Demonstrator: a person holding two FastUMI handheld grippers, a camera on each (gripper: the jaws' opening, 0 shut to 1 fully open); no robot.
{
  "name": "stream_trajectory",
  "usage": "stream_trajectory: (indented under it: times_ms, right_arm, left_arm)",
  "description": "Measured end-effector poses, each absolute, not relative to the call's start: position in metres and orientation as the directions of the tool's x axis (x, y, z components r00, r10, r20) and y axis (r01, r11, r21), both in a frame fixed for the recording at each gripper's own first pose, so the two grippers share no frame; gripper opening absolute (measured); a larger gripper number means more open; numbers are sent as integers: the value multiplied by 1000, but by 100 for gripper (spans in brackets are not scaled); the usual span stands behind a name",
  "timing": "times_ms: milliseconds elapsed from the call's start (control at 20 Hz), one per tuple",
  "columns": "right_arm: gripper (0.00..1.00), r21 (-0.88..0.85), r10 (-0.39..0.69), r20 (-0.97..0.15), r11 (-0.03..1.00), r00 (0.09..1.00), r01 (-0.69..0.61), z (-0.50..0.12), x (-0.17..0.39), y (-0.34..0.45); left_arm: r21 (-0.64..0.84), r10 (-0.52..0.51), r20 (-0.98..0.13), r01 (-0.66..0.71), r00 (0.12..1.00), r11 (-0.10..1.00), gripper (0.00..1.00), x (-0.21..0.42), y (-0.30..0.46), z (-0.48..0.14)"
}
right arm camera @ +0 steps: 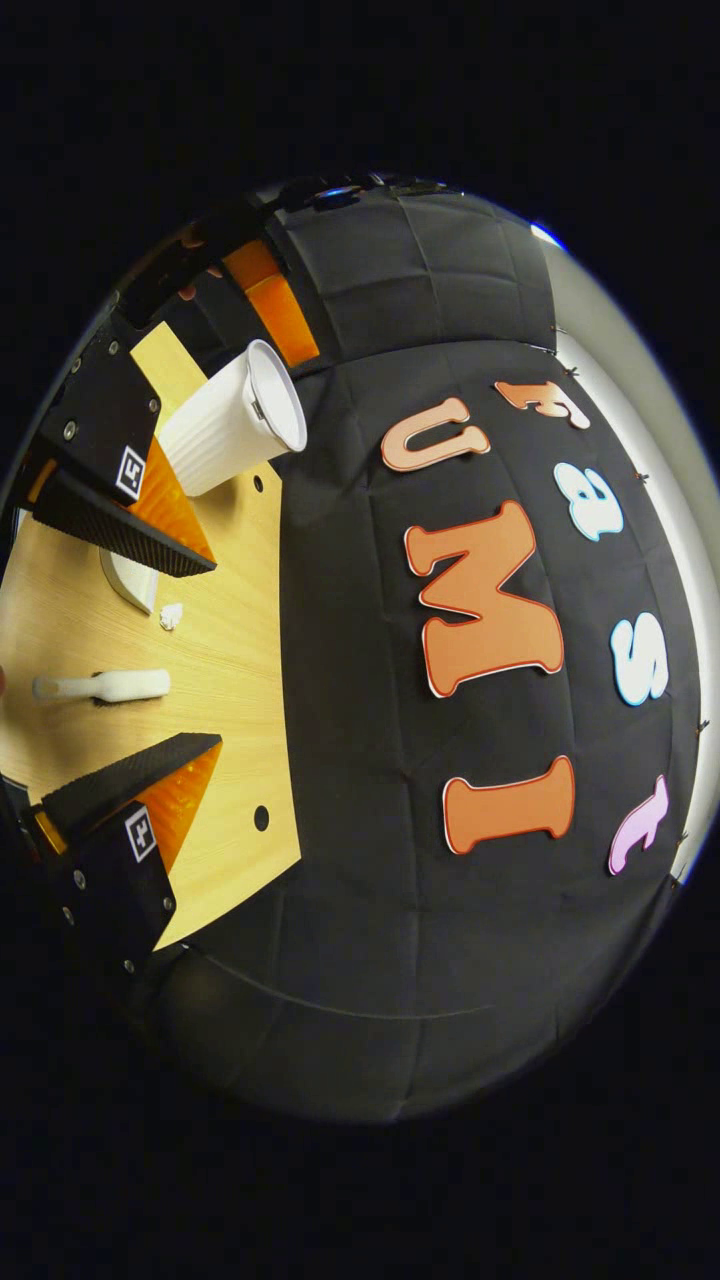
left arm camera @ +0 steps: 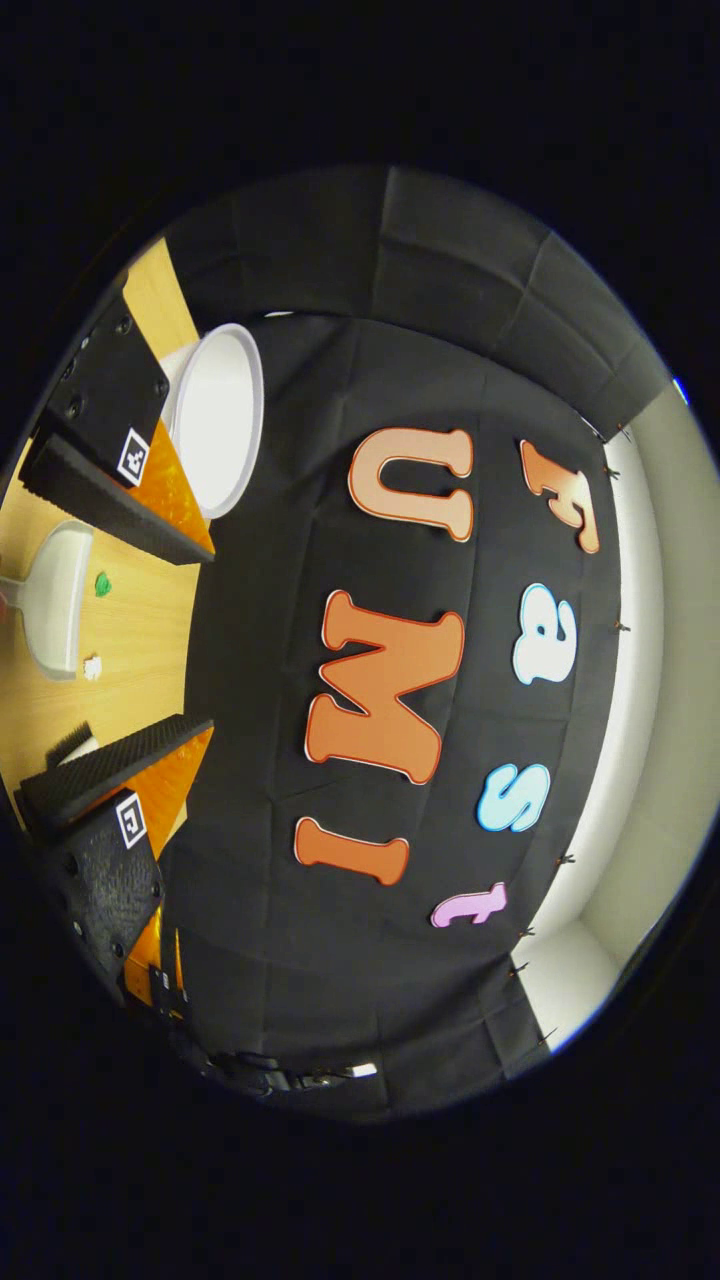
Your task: Pick up the small broom and dustpan from the desktop, sweep the trash into the dustpan with the broom, and then empty the trash into the garbage bin.
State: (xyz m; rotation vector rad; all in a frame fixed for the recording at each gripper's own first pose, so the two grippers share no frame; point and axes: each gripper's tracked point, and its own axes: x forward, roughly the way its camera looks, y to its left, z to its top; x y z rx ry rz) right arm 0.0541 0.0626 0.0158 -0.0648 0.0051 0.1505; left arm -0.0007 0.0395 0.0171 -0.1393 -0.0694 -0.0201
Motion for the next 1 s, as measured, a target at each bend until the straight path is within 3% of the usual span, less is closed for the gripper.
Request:
stream_trajectory:
  times_ms: [350, 1000]
  right_arm:
    - [95, -87, 148, -20, 985, 989, -149, 15, 67, 72]
    - [95, -111, 101, 11, 989, 995, -99, 21, 69, 77]
  left_arm:
    - [-107, 8, 31, -4, 999, 994, 95, 12, 57, 3]
    - [-55, -38, -7, 38, 999, 998, 95, 35, 61, -6]
